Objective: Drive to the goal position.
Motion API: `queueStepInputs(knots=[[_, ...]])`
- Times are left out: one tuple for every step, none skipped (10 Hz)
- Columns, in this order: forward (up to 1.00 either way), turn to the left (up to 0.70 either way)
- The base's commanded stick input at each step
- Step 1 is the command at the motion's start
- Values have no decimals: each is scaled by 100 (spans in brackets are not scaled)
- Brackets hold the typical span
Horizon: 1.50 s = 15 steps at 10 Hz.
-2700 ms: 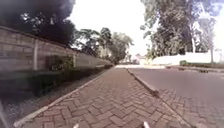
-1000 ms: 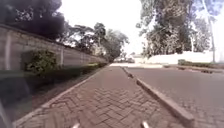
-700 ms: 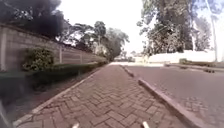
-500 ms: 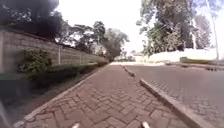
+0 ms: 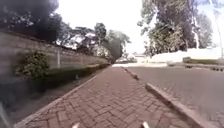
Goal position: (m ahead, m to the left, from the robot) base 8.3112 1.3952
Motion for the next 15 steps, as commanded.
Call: queueStepInputs(knots=[[70,0],[70,0],[70,0],[70,0],[70,0],[70,0],[70,0],[70,0],[70,0],[70,0],[70,0],[70,0],[70,0],[70,0],[70,0]])
